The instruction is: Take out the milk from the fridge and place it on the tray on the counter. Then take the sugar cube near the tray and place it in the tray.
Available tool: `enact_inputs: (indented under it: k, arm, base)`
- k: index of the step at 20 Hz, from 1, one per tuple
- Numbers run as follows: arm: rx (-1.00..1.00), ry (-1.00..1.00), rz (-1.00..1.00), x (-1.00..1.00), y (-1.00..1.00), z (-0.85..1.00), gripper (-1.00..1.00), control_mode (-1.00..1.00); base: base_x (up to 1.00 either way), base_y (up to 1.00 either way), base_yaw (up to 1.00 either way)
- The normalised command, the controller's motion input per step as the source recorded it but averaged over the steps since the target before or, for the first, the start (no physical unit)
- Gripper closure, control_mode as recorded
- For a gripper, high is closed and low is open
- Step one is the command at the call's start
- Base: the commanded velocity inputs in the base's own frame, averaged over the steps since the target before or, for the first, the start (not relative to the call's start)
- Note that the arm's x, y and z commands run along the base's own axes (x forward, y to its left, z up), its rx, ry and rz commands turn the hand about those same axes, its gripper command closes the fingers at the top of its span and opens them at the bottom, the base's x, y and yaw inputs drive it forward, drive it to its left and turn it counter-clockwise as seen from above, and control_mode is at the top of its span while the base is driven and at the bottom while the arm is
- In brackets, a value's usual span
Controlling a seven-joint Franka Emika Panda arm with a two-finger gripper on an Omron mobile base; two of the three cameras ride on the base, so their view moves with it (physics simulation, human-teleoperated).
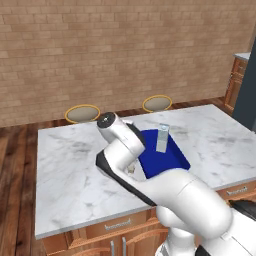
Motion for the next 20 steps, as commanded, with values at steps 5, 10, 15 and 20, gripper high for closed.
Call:
enact_inputs:
  k: [5, 10, 15, 20]
  arm:
    - [0.06, 0.27, 0.01, 0.00, -0.06, -0.22, -1.00, -1.00]
    - [0.14, 0.20, 0.02, 0.00, -0.17, -0.25, -1.00, -1.00]
    - [0.07, 0.15, 0.08, 0.00, -0.20, -0.19, -1.00, -1.00]
    - [0.02, 0.16, 0.11, 0.00, -0.25, -0.07, -1.00, -1.00]
  base:
    - [0.00, 0.00, 0.00]
    - [0.00, 0.00, 0.00]
    - [0.00, 0.00, 0.00]
    - [0.00, 0.00, 0.00]
